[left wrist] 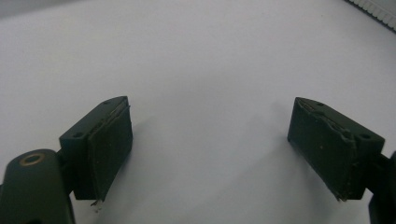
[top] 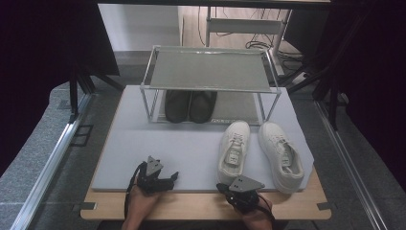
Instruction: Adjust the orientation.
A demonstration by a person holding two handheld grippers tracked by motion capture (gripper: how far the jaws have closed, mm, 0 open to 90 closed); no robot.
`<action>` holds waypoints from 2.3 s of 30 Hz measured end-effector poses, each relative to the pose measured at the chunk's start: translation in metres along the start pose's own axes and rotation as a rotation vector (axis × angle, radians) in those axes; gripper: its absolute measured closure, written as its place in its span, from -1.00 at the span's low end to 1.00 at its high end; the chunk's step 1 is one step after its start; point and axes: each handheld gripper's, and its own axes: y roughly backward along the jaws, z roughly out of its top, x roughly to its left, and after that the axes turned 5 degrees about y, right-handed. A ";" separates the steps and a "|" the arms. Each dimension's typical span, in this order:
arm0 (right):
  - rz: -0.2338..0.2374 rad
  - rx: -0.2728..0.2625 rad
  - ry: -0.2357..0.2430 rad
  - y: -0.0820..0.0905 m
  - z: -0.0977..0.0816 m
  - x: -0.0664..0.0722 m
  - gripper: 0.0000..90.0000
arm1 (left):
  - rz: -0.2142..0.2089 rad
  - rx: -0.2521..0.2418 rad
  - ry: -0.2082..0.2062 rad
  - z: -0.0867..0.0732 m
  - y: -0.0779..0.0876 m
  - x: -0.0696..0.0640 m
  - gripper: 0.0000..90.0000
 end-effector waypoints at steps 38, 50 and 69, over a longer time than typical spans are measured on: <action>-0.038 0.027 -0.124 0.040 -0.033 -0.036 1.00 | 0.000 0.000 -0.001 0.000 0.000 0.000 -0.68; -0.038 0.002 -0.172 0.067 -0.032 -0.045 0.87 | -0.001 -0.001 0.000 0.000 0.000 0.000 -0.69; -0.114 -0.042 -0.299 0.100 -0.015 -0.086 0.65 | 0.000 -0.001 0.001 0.000 0.000 0.000 -0.69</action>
